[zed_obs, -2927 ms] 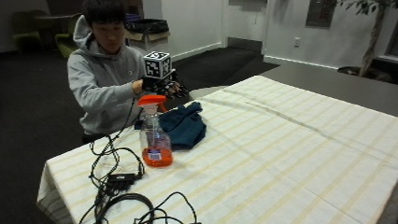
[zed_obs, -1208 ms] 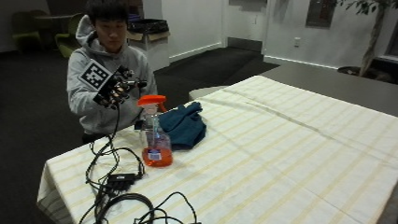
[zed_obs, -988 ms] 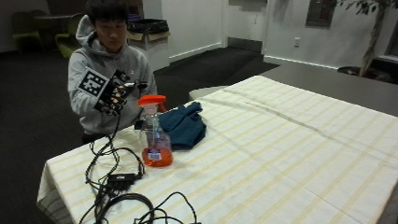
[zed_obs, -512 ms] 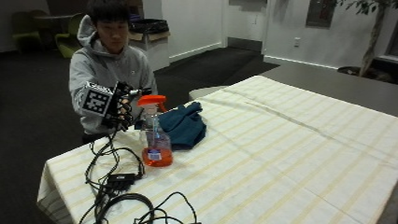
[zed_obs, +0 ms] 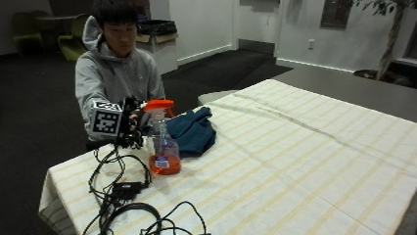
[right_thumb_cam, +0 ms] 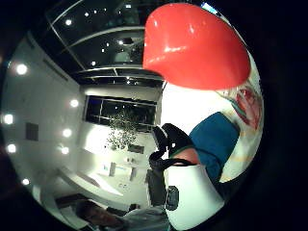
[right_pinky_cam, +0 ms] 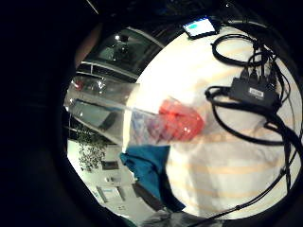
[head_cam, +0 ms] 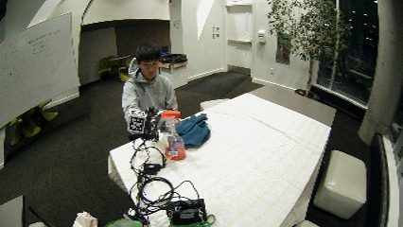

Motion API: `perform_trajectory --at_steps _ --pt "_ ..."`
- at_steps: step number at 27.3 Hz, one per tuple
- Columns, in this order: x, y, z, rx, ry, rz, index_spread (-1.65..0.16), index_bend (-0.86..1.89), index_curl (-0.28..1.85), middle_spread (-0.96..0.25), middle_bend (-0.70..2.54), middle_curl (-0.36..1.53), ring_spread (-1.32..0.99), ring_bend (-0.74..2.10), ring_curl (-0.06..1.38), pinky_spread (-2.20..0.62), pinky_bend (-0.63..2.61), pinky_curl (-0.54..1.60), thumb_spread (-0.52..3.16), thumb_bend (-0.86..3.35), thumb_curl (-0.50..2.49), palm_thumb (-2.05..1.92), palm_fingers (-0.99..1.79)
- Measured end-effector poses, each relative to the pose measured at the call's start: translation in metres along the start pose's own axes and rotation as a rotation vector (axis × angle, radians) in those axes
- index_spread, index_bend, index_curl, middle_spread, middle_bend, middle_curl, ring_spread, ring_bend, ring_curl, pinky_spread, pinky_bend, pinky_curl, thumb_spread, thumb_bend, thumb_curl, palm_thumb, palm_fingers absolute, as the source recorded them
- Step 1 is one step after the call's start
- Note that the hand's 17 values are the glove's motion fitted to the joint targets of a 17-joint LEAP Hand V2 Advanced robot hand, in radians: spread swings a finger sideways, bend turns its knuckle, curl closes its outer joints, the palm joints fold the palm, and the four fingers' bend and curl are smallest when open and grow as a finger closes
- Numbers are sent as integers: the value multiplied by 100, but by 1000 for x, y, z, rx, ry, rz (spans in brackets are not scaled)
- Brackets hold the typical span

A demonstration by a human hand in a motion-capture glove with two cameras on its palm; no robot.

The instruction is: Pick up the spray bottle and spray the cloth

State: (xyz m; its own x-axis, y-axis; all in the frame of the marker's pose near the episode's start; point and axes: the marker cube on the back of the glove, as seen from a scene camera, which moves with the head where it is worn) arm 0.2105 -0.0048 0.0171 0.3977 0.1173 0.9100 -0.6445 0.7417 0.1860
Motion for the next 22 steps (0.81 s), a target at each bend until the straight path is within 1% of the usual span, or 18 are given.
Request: perform_trajectory --at_steps 7,10,16,17,22 --pt "7 -9 10 46 -64 -27 -28 9 13 8 21 33 11 33 28 26 68 38 90 -3 32 68 -1" --pt "8 -12 15 111 -90 -36 -28 9 13 7 21 33 10 35 29 26 68 37 88 -3 33 69 -1" --pt "9 -18 25 264 -114 -32 -28 10 13 7 16 31 8 49 31 25 69 36 85 -2 34 73 11" --pt "9 -18 25 285 -116 -25 -27 7 13 6 26 34 7 48 31 24 67 36 85 -2 34 74 17" --pt "12 -17 27 371 -85 -29 -24 1 9 -1 39 38 -1 69 35 14 65 33 82 -2 35 78 58"
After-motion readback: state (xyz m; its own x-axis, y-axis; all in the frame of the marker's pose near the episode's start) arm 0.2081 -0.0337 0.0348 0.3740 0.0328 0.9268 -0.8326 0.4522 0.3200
